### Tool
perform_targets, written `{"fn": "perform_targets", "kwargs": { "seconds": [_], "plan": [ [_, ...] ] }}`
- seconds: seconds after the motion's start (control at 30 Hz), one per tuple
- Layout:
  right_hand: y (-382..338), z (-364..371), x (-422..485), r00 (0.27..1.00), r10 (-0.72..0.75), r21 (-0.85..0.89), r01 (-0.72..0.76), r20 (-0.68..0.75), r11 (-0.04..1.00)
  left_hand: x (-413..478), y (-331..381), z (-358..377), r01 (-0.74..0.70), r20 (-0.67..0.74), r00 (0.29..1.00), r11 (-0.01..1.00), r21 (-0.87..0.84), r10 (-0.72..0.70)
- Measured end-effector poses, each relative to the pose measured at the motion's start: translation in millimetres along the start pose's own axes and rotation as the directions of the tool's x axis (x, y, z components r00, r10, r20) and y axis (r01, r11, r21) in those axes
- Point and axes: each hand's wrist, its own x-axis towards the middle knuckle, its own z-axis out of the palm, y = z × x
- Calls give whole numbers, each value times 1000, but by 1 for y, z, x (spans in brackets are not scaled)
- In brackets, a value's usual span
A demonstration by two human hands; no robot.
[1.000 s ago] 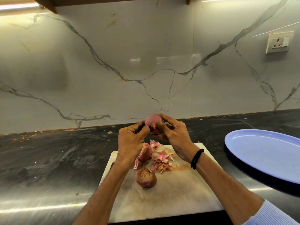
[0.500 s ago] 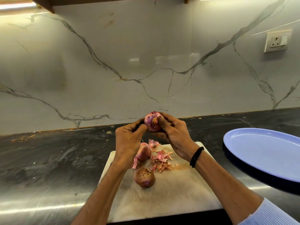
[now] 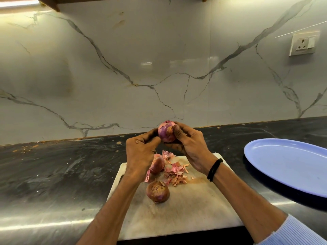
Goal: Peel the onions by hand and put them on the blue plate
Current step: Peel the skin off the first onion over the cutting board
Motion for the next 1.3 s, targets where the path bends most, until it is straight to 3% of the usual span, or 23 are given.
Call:
{"fn": "perform_targets", "kwargs": {
  "seconds": [0.13,0.33,0.63,0.83,1.07,1.3],
  "plan": [
    [-2,2,-1,1000,8,58,-9,19,998,1,2,-1,7,-22,1000,999,-32,-8],
    [-1,0,1,998,56,66,-53,-34,996,-1,4,5,89,90,993,988,-123,-78],
    [-2,-1,0,994,78,-60,-83,-79,995,3,1,1,73,59,996,992,-100,-67],
    [-4,0,0,992,106,45,-103,-66,994,3,-3,1,54,5,999,996,-74,-54],
    [-6,2,-1,986,143,97,-134,-84,986,5,-4,5,157,50,987,972,-175,-151],
    [-7,3,-3,987,162,147,-159,-14,976,4,-2,4,167,79,985,957,-237,-152]
  ]
}}
